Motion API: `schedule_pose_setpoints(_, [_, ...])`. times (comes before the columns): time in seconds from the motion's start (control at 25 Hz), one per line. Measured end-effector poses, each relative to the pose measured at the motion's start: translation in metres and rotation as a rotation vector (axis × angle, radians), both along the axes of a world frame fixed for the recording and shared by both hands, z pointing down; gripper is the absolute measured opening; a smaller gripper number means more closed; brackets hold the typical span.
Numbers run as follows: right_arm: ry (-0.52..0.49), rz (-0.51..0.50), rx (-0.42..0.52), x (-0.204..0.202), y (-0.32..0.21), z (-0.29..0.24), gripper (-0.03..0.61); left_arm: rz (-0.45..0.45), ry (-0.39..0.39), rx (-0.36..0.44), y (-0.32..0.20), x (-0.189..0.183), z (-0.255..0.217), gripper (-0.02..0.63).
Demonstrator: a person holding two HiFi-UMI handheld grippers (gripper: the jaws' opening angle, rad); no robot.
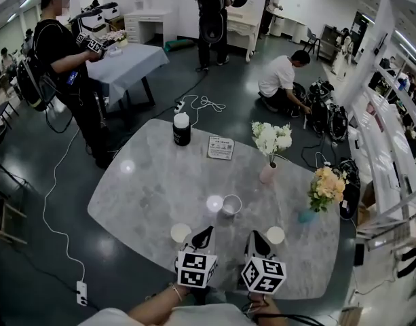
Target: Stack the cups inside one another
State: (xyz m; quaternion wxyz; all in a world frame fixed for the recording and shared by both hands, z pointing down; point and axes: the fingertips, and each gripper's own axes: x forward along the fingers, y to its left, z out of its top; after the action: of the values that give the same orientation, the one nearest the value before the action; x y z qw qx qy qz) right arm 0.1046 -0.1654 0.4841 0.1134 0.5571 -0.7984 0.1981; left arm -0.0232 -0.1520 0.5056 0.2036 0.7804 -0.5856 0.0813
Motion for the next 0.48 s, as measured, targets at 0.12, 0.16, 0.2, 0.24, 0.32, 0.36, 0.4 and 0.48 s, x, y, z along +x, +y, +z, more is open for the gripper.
schedule_pose_setpoints(0.12, [-0.014,-0.055,-0.002,-0.011,-0.002,0.003,0.006,-0.038,-0.007,-0.013,0.005,-0.005,0.004,0.003])
schedule_pose_setpoints(0.16, [-0.016,-0.076,-0.004,-0.015,-0.002,0.004,0.006,-0.05,-0.009,-0.017,0.008,-0.006,0.006,0.002])
schedule_pose_setpoints(0.2, [-0.019,-0.099,-0.008,-0.02,-0.002,0.006,0.006,-0.065,-0.01,-0.021,0.011,-0.007,0.007,0.003])
schedule_pose_setpoints(0.24, [-0.023,-0.123,-0.013,-0.025,-0.002,0.009,0.006,-0.08,-0.011,-0.024,0.013,-0.008,0.009,0.002])
schedule_pose_setpoints(0.32, [-0.033,-0.173,-0.031,-0.037,0.0,0.015,0.006,-0.116,-0.01,-0.036,0.02,-0.013,0.014,0.003])
schedule_pose_setpoints(0.36, [-0.037,-0.198,-0.041,-0.044,0.002,0.02,0.006,-0.135,-0.009,-0.044,0.023,-0.016,0.017,0.002])
schedule_pose_setpoints(0.4, [-0.041,-0.222,-0.051,-0.05,0.004,0.024,0.006,-0.155,-0.008,-0.052,0.027,-0.02,0.021,0.003])
schedule_pose_setpoints(0.48, [-0.05,-0.27,-0.07,-0.062,0.008,0.031,0.006,-0.199,-0.011,-0.065,0.035,-0.029,0.026,0.002])
